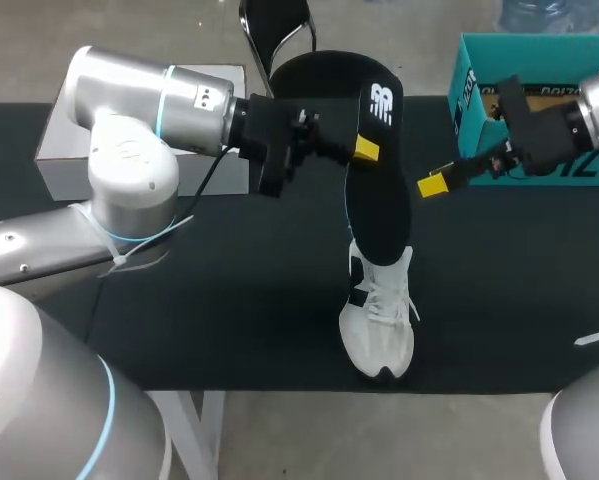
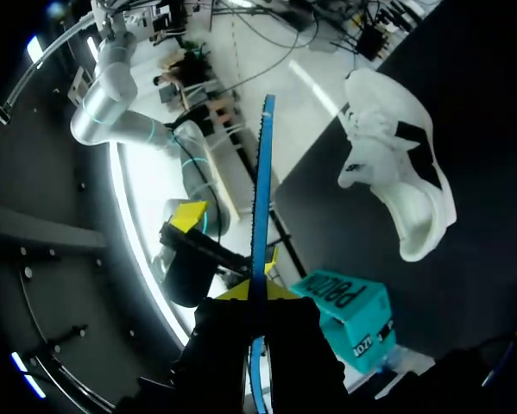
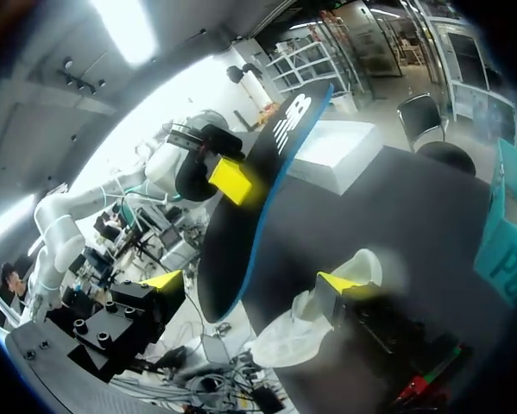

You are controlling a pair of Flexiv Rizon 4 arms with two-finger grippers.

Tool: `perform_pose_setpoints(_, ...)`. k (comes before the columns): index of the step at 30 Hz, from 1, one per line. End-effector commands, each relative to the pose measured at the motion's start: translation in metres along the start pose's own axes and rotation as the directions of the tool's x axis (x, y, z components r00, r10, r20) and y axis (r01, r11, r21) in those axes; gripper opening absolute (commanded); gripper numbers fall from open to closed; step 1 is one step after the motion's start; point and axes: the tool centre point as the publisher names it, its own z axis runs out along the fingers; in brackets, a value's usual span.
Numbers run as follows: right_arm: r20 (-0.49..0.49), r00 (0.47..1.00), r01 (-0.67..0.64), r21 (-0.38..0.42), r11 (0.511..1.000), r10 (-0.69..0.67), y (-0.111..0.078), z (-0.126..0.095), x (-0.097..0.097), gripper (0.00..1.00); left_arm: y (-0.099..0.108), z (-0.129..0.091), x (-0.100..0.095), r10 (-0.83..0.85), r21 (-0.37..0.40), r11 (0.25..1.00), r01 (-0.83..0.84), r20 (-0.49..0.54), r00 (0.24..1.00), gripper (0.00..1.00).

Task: Take the shoe out of the shoebox, open the shoe tongue, remove and reinsert the insole, then place the shoe into the shoebox

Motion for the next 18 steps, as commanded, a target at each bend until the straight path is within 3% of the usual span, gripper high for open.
perform_pose_setpoints(1,-0.007,1.0,-0.005,-0.009,1.0,0.005,0.004,0.009,-0.003,1.0,0.0,0.001,0.0,0.002,-0.002,1.0,-0.002,-0.001,1.0,0.0)
perform_pose_setpoints(18,-0.056,0.998,0.015,-0.022,1.0,-0.016,0.021,0.039,0.001,1.0,0.0,0.001,0.0,0.002,-0.002,1.0,-0.002,-0.001,1.0,0.0)
